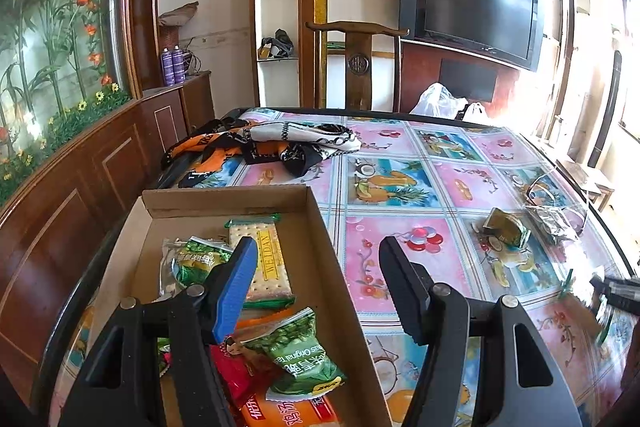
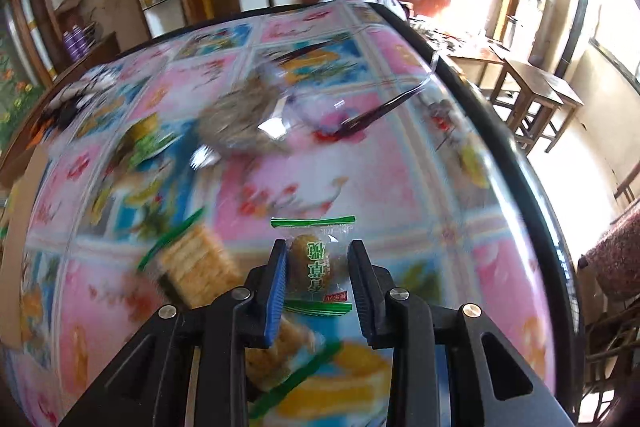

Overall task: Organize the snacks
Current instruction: 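Grasp the round cake pack with the right gripper while the left gripper grasps a cracker pack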

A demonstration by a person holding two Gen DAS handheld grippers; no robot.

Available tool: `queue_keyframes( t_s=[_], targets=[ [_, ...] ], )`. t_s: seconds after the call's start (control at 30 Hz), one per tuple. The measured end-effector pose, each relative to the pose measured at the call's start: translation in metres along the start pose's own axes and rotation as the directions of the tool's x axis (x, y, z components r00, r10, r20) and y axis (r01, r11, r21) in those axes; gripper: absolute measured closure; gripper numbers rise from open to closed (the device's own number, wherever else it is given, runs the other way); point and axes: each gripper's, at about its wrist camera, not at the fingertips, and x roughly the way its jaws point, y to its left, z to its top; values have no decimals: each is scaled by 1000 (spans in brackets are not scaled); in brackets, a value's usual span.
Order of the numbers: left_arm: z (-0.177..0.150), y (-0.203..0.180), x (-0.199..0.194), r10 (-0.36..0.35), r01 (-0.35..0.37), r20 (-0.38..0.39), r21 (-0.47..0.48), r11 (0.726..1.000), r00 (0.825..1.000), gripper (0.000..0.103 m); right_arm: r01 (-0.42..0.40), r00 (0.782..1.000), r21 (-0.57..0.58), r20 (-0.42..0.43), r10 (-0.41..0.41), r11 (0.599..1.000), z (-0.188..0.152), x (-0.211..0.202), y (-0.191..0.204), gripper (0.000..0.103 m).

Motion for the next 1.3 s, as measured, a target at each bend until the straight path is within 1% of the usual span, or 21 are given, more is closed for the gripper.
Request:
queue_keyframes(
  t_s=[0.07, 0.17, 0.2, 0.23, 0.27, 0.3, 0.33, 0.37, 0.43, 0.5, 0.57, 0.63, 0.7, 0.73, 0.8, 0.9, 0.97, 1.07, 1.17, 1.23, 1.3],
  targets=[
    [0, -2, -1, -5, 5, 4, 3, 1000, 1000, 41, -38, 999, -41, -1, 38, 998, -10, -6, 16, 71],
    [0, -6, -3, -19, 19, 6, 10, 1000, 1000, 41, -183, 983, -68, -22, 182, 981, -20, -12, 39, 71],
    [0, -8, -4, -30, 29, 5, 13, 999, 1000, 41, -281, 959, -51, -36, 280, 958, -21, -12, 46, 72],
    [0, -10, -6, -42, 42, 3, 12, 999, 999, 41, -350, 936, -12, -45, 349, 937, -21, -11, 46, 72],
    [0, -12, -8, -66, 66, -1, 5, 998, 998, 41, -373, 927, 7, -44, 373, 928, -22, -11, 46, 72],
    [-1, -15, -9, -93, 93, -6, 1, 996, 996, 41, -370, 929, 17, -26, 370, 929, -21, -13, 43, 72],
    [-1, -20, -11, -139, 139, -21, -4, 990, 990, 41, -341, 940, 26, -1, 341, 940, -20, -15, 37, 72],
    [-2, -26, -13, -184, 184, -37, -2, 983, 982, 41, -331, 944, 39, 9, 331, 943, -19, -16, 34, 72],
    [-6, -40, -15, -271, 272, -76, 8, 962, 960, 41, -358, 933, 93, 10, 359, 929, -19, -14, 24, 72],
    [-14, -62, -17, -353, 358, -130, 12, 934, 927, 37, -352, 935, 104, 7, 354, 930, -20, -13, 24, 72],
    [-26, -88, -15, -421, 432, -210, 7, 902, 882, 31, -327, 945, 88, 12, 327, 941, -19, -14, 26, 72],
    [-37, -109, -13, -447, 466, -272, 5, 885, 852, 31, -315, 949, 86, 22, 314, 945, -15, -13, 26, 72],
    [-48, -131, -10, -445, 476, -326, 15, 880, 834, 30, -305, 952, 101, 32, 303, 947, -14, -13, 23, 72],
    [-52, -139, -9, -433, 466, -341, 18, 885, 834, 27, -297, 955, 109, 36, 295, 949, -13, -14, 21, 72],
    [-61, -155, -8, -384, 424, -357, 37, 905, 851, 23, -270, 963, 126, 48, 266, 955, -12, -15, 16, 72],
    [-68, -177, -7, -297, 357, -353, 119, 926, 887, 21, -264, 964, 150, 57, 259, 953, -11, -17, 11, 72],
    [-72, -187, -5, -245, 318, -352, 165, 933, 903, 21, -270, 963, 153, 58, 264, 951, -10, -17, 10, 72],
    [-75, -190, -1, -194, 274, -348, 199, 941, 917, 21, -275, 961, 145, 62, 269, 950, -11, -19, 12, 72],
    [-74, -185, 10, -181, 262, -359, 192, 946, 916, 21, -278, 960, 134, 70, 271, 951, -12, -22, 14, 72],
    [-74, -180, 17, -205, 283, -382, 160, 946, 901, 21, -279, 960, 128, 74, 271, 952, -12, -24, 15, 72],
    [-75, -176, 25, -224, 300, -405, 133, 945, 886, 25, -284, 958, 124, 73, 276, 951, -13, -24, 16, 71]
  ],
)
